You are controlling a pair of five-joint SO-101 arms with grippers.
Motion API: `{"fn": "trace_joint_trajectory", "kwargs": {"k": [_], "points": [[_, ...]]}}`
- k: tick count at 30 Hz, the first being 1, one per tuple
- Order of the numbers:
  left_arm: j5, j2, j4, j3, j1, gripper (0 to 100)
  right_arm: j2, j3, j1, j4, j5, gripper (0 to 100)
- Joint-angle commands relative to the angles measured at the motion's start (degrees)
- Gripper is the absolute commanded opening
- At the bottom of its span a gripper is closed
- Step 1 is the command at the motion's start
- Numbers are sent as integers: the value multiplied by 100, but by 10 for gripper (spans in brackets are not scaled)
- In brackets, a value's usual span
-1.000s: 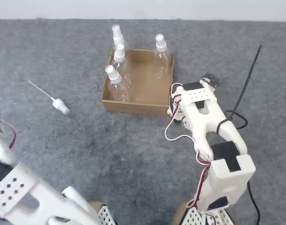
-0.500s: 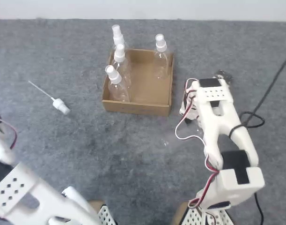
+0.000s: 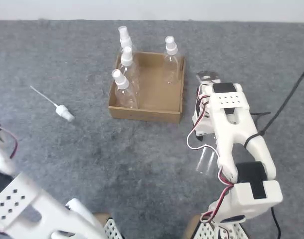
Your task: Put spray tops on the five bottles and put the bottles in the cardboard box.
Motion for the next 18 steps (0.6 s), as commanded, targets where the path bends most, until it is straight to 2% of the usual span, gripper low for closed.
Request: {"fn": "trace_joint_trajectory", "kwargs": {"k": [1,4,6,10,13,18], "points": [[-62,-35,26,-40,0,239,-479,-105,66,66,1371,184],[-62,-35,26,-40,0,239,-479,-114,22,13,2119,187],[-62,-35,35,-31,0,239,-462,-176,-66,-13,2057,188],[-62,-35,79,-31,0,239,-418,-316,-295,40,1046,190],[-62,-35,149,-31,26,239,-418,-308,-505,48,369,237],[-62,-35,149,-31,9,239,-418,-299,-637,57,-141,286]]}}
